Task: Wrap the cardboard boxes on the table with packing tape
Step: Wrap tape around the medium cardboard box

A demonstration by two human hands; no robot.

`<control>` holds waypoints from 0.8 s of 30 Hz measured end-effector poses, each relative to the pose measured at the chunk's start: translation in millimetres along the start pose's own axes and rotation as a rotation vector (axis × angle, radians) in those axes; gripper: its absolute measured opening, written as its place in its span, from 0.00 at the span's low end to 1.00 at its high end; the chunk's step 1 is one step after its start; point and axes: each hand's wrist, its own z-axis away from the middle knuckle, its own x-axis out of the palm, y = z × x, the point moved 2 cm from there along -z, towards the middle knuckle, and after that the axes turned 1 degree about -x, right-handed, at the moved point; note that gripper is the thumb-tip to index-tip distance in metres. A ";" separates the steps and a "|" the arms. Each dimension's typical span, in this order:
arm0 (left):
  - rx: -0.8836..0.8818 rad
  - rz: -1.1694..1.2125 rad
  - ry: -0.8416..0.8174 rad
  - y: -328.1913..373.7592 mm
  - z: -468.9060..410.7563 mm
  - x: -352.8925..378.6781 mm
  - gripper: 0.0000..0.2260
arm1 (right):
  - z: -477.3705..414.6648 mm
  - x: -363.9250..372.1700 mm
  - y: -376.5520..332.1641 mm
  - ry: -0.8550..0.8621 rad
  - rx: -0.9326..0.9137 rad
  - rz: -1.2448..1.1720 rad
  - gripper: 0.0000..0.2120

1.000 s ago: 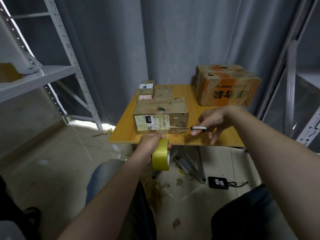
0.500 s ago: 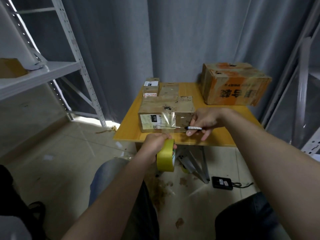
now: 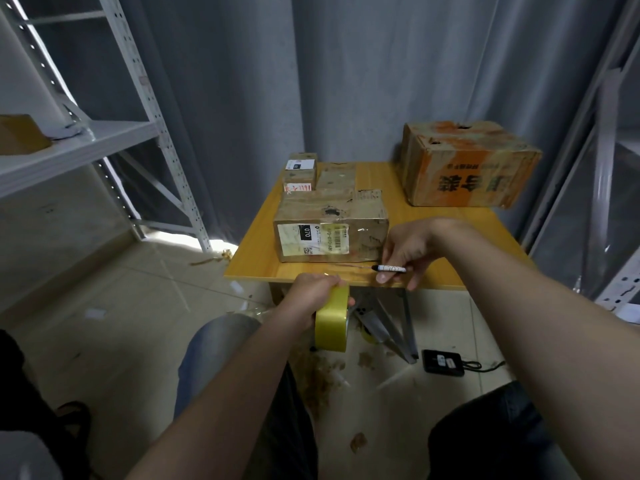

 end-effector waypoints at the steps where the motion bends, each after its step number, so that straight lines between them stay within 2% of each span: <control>1: -0.025 -0.018 -0.014 -1.8 1.0 1.1 0.11 | 2.8 -0.4 -1.1 -0.019 -0.003 0.006 0.19; 6: -0.115 -0.173 -0.122 -2.7 7.3 9.2 0.12 | 22.6 -14.1 -9.1 0.042 -0.113 0.016 0.14; 9: -0.096 -0.342 -0.161 -1.5 9.0 15.9 0.12 | 29.4 -21.2 -3.7 0.146 -0.329 -0.185 0.21; 10: -0.085 -0.358 -0.164 -0.7 9.4 18.2 0.12 | 30.6 -22.6 0.0 0.237 -0.430 -0.302 0.24; 12: -0.084 -0.343 -0.186 0.6 11.3 23.6 0.12 | 30.1 -25.6 14.2 0.533 -0.583 -0.525 0.24; 13: -0.089 -0.338 -0.198 1.5 12.6 26.0 0.12 | 27.2 -28.5 25.9 0.693 -0.595 -0.628 0.23; 15: -0.089 -0.336 -0.212 2.1 13.9 28.4 0.12 | 18.9 -31.6 54.8 0.959 -0.438 -0.741 0.21; 17: -0.090 -0.330 -0.219 1.9 13.4 29.8 0.11 | 11.4 -31.4 84.3 1.087 -0.110 -0.526 0.20; 19: -0.090 -0.334 -0.223 1.4 12.5 30.7 0.11 | 7.4 -25.2 101.3 0.986 0.189 -0.133 0.19; 20: -0.091 -0.338 -0.226 0.8 11.8 31.1 0.11 | 5.8 -21.3 102.2 0.902 0.266 0.019 0.19; 22: -0.093 -0.344 -0.233 -0.4 10.6 31.7 0.11 | 3.8 -20.2 92.5 0.845 0.295 0.214 0.21; 24: -0.085 -0.356 -0.237 -1.3 8.3 32.0 0.11 | 4.2 -25.4 70.1 0.938 0.237 0.326 0.21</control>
